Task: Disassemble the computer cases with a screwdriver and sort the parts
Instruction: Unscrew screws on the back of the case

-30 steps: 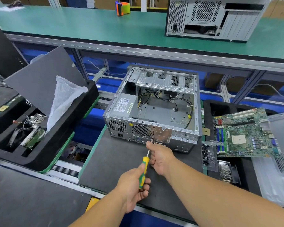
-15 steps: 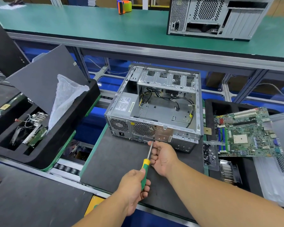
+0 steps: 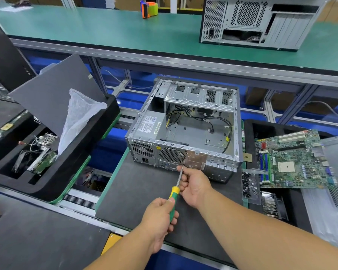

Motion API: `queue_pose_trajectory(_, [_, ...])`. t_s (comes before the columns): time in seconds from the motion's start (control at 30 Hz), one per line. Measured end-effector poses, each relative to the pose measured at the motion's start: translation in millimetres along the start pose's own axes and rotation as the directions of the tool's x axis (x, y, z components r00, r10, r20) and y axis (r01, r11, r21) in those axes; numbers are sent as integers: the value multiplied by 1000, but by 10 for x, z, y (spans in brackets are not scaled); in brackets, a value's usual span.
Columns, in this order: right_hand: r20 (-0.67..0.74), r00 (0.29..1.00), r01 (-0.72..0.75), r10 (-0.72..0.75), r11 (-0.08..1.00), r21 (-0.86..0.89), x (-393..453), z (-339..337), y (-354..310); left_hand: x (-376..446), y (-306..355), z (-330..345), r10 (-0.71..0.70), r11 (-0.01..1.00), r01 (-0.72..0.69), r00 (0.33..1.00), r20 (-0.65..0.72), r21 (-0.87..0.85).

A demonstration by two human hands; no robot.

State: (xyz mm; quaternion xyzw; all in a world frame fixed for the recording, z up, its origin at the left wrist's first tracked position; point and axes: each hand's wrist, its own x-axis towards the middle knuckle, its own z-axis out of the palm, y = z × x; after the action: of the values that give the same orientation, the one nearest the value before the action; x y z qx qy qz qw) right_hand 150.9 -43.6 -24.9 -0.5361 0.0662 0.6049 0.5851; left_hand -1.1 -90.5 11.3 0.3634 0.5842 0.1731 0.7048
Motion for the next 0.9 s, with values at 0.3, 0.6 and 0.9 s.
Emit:
queue_pose_trajectory(0.3, [-9,1000,19,-20,999,-47,-4,-29,-11,21,-25,11,-7,1000,7,1000,-4,2])
queue_pose_trajectory(0.6, [-17,999,49,-51,995,-91,-25,-9,-22,34,-36,32,-93,991,94,996,12,-99])
queue_pose_trajectory(0.9, [-43,996,73,-76,994,-77,-19,-11,-3,30,-16,18,-51,981,61,997,59,-184])
